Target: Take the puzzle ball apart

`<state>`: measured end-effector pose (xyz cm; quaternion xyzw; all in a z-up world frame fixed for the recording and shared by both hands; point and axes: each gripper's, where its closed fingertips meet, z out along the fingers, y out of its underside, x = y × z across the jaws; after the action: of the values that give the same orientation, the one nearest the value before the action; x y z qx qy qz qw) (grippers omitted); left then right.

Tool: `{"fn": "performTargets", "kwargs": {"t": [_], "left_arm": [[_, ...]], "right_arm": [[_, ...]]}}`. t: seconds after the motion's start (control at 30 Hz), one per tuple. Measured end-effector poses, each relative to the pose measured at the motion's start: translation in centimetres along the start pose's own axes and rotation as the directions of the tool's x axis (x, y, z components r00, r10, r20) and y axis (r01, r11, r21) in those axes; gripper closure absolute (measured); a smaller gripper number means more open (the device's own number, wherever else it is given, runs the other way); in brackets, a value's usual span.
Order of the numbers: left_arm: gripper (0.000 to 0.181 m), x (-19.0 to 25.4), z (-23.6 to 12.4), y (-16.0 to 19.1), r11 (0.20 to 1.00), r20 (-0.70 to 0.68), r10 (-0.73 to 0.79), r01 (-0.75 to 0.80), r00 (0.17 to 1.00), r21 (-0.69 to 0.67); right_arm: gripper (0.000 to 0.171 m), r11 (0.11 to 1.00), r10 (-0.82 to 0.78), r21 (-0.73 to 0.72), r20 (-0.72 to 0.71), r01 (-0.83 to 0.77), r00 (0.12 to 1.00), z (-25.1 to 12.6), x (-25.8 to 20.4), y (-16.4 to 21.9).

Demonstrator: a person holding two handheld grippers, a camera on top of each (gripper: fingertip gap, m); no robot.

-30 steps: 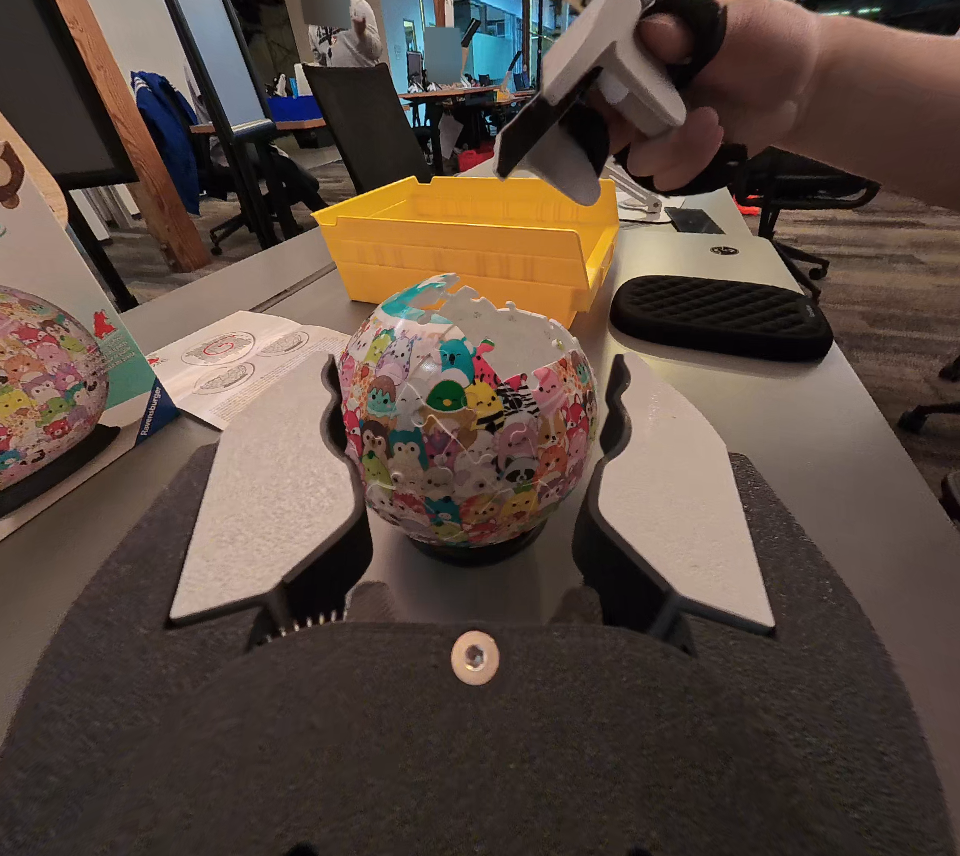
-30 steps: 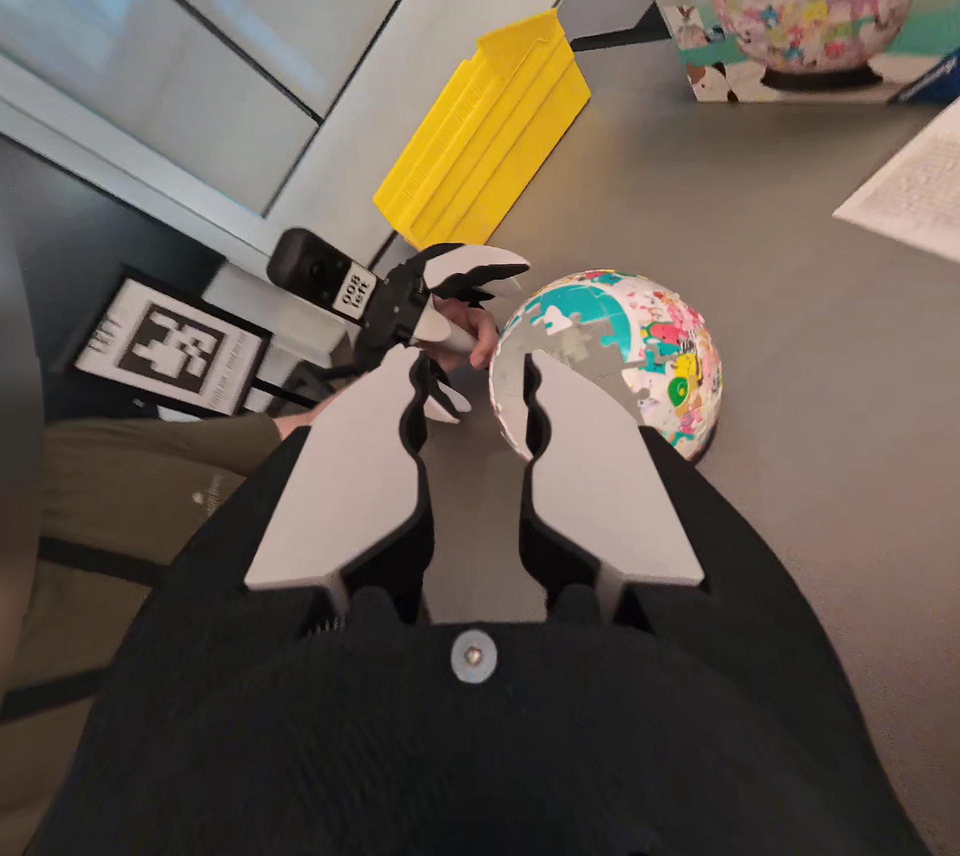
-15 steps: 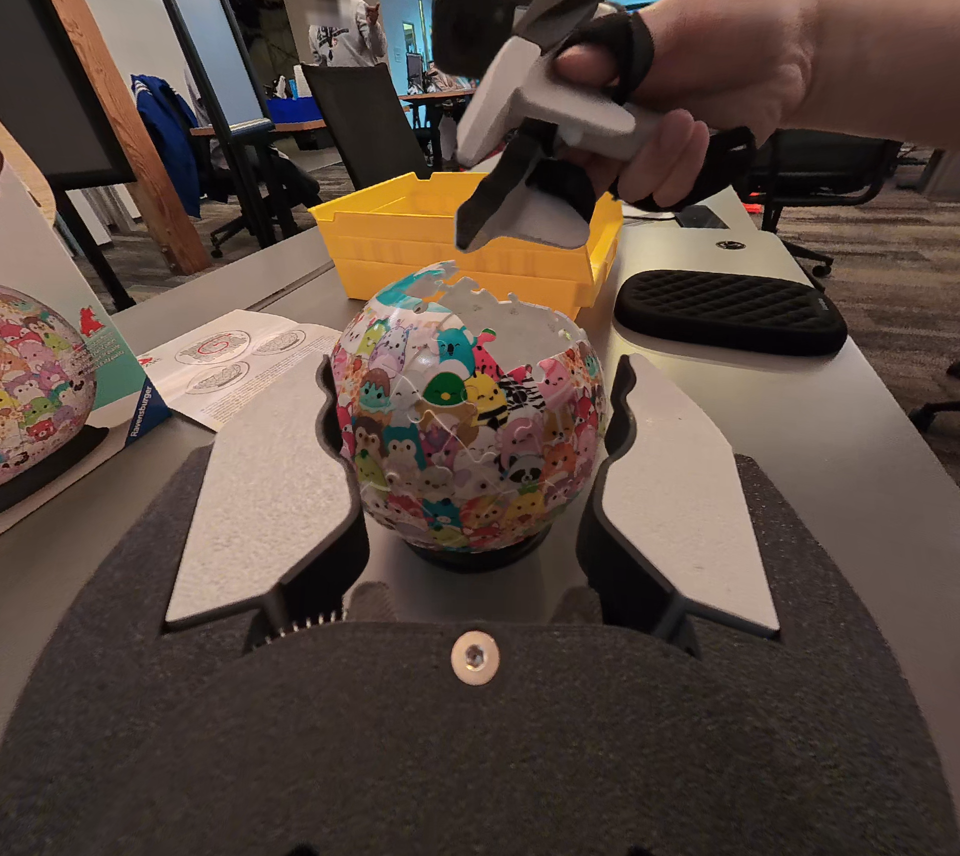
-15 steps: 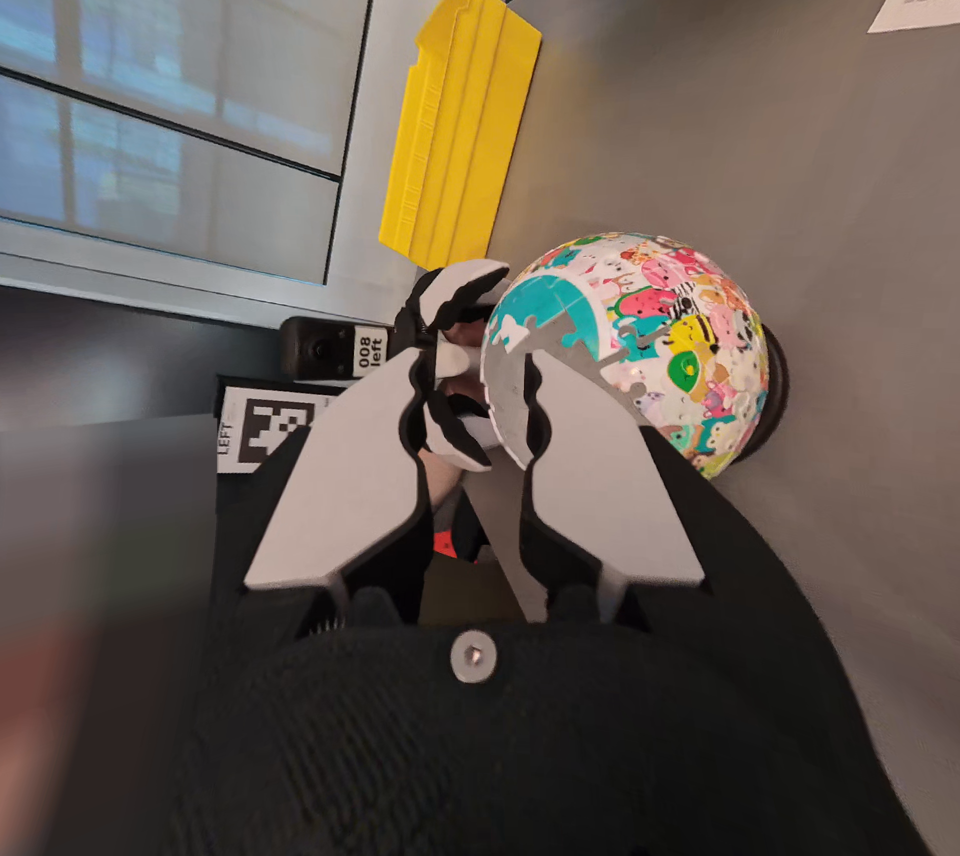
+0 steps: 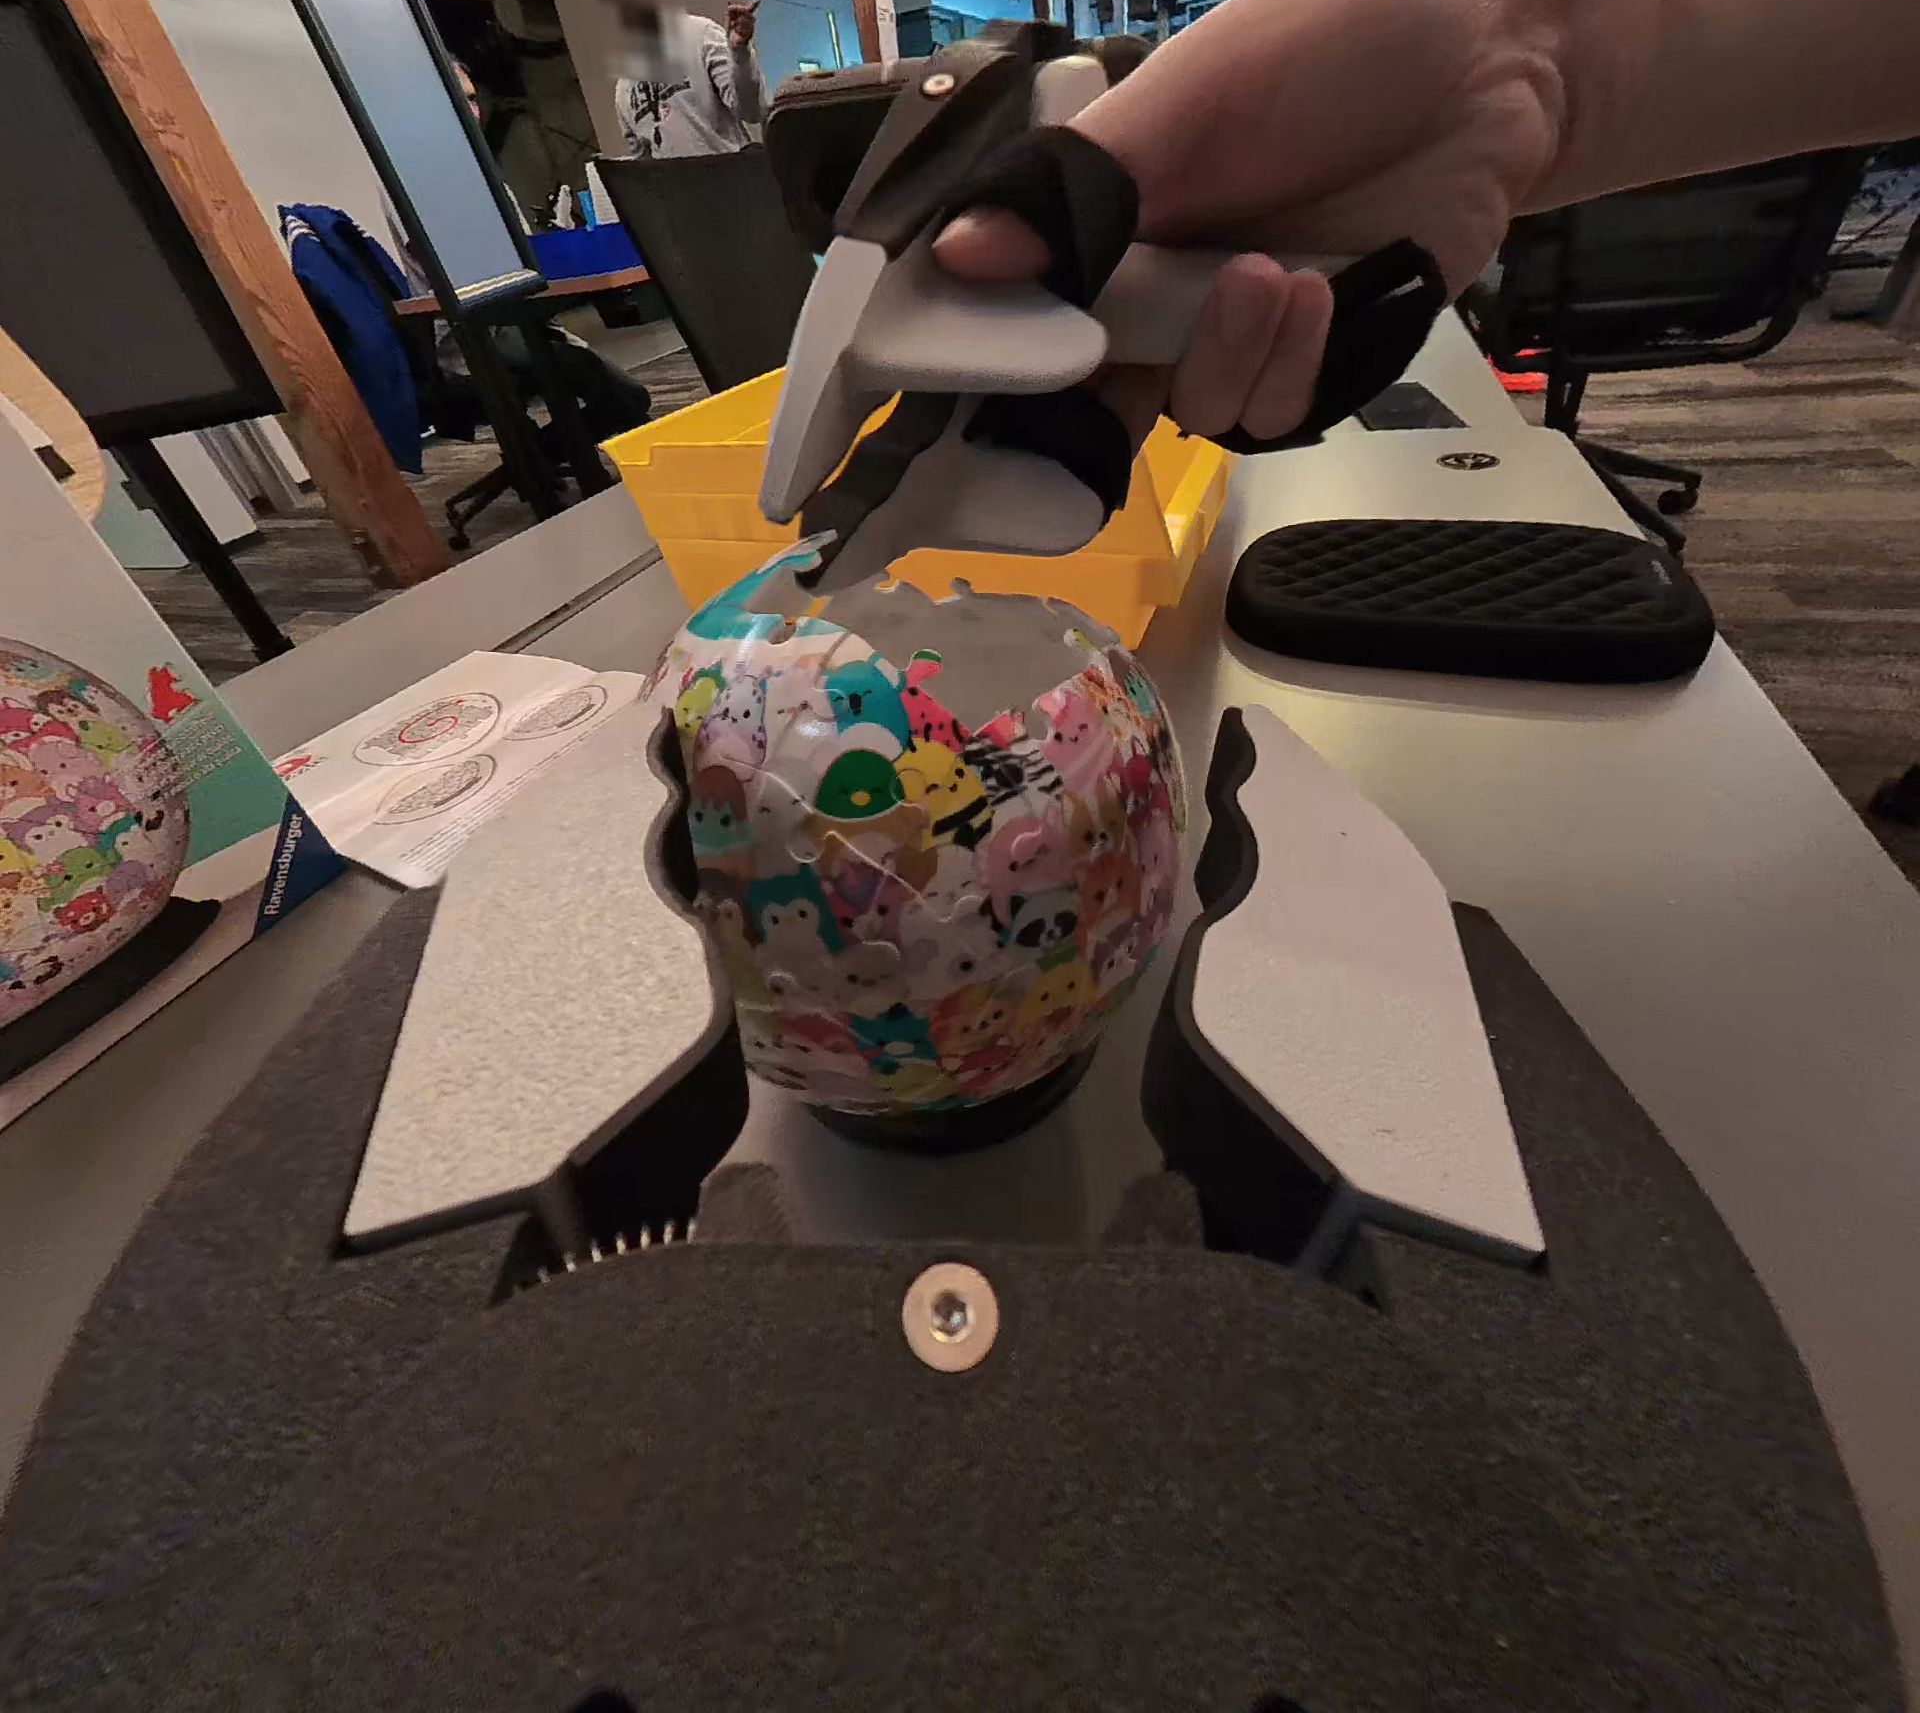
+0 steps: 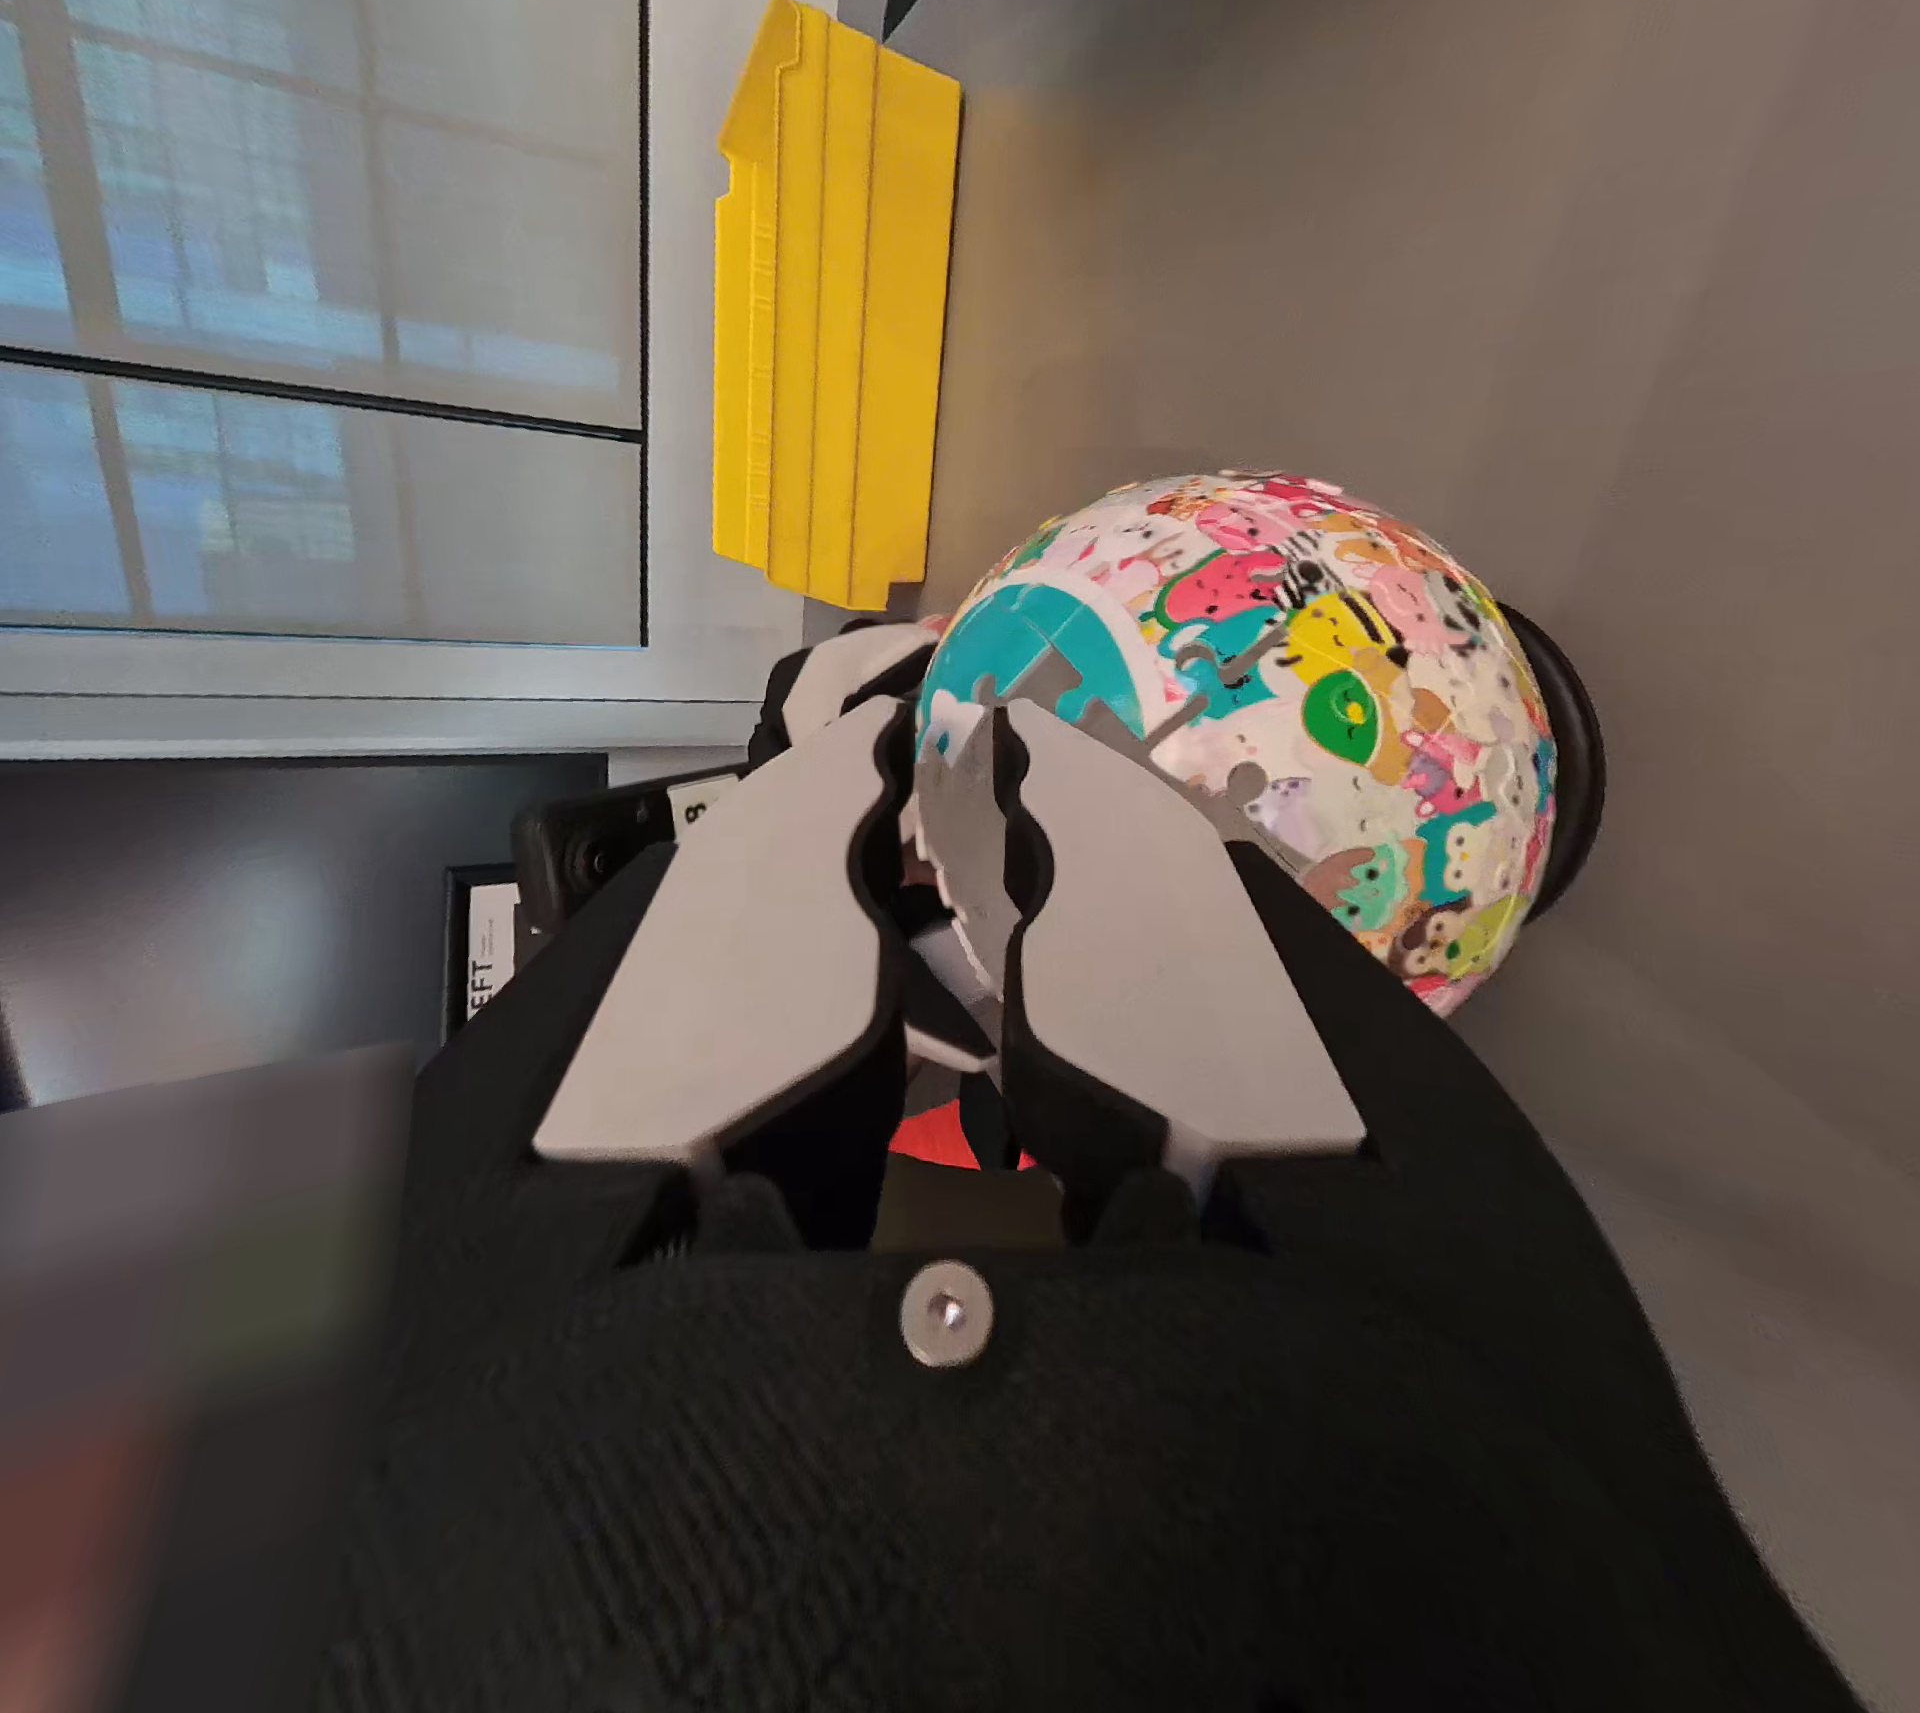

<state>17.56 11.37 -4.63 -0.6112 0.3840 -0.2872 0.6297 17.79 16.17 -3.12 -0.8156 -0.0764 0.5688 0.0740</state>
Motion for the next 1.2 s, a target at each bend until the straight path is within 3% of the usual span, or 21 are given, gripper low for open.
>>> {"fn": "performTargets", "kwargs": {"t": [0.23,0.53,0.87,1.2], "left_arm": [[0.087,0.9,0.2,0.0,0.998,-0.014,0.051,-0.051,0.999,-0.021],[0.087,1.1,-0.3,-0.6,0.994,-0.009,0.105,-0.105,0.994,-0.013],[0.090,1.0,-0.3,0.0,0.995,-0.027,0.093,-0.094,0.995,-0.029],[0.092,1.3,0.0,0.1,0.996,-0.029,0.092,-0.093,0.995,-0.019]], "right_arm": [[0.159,0.995,-0.053,-0.085,-0.085,0.046,0.995,0.4,0.6,0.1],[0.161,0.972,-0.099,-0.218,-0.046,0.087,0.994,0.8,0.2,0.3],[0.160,0.869,-0.289,-0.451,-0.132,0.202,0.948,1.8,0.0,0.8],[0.159,0.840,-0.336,-0.485,-0.113,0.243,0.935,1.6,0.2,1.0]]}}
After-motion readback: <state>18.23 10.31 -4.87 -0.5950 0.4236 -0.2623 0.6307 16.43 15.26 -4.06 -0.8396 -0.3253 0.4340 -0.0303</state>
